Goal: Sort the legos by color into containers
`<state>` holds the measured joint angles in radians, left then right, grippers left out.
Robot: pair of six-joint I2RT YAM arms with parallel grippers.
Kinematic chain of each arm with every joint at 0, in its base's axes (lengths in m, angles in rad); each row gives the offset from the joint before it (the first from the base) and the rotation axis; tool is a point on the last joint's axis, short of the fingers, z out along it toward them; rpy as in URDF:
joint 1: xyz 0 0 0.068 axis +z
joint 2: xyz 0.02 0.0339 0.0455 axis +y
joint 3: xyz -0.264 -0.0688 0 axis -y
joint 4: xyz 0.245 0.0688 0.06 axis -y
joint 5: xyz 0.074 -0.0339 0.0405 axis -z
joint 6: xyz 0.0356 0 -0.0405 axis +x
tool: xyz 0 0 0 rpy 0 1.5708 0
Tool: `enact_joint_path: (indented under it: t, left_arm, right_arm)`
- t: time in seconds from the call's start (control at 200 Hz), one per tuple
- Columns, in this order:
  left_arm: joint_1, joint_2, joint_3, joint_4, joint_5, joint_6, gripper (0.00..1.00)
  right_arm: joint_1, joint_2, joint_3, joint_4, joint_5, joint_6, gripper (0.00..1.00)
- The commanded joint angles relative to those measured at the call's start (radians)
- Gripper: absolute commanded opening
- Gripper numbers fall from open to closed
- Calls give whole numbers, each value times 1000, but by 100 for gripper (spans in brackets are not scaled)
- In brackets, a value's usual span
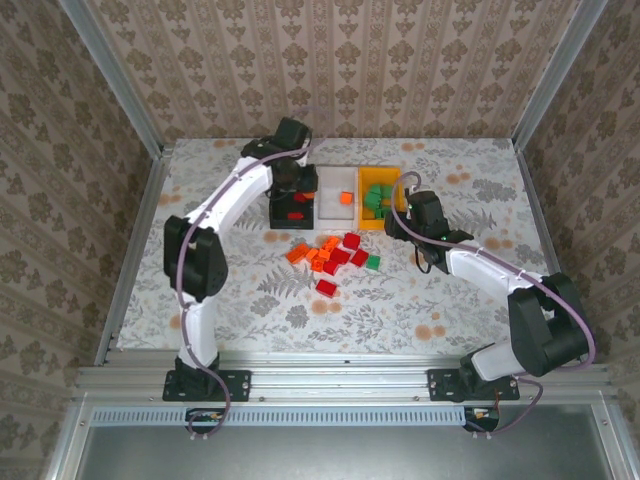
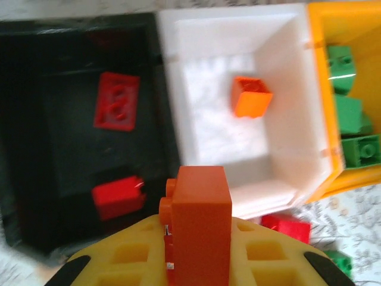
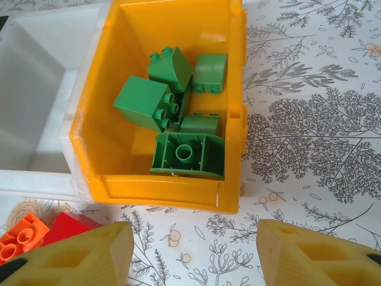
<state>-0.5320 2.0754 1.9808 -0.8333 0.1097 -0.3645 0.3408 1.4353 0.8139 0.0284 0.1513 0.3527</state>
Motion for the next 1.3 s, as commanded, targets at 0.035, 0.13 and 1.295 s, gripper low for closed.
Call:
enact_joint_path:
  t: [0.035,0.13,1.295]
  left_arm:
    - [-29,119,147,-42,114,17,23]
    - [-38,197,229,-68,131,13,29]
    - [-97,-313,-730,61,-177,252,77]
  right_arm:
    - [-4,15,-23,39,36,25,57]
    - [-8,10,-28,42,34,29,58]
    - [-10,18,-35,61,-1,49,59]
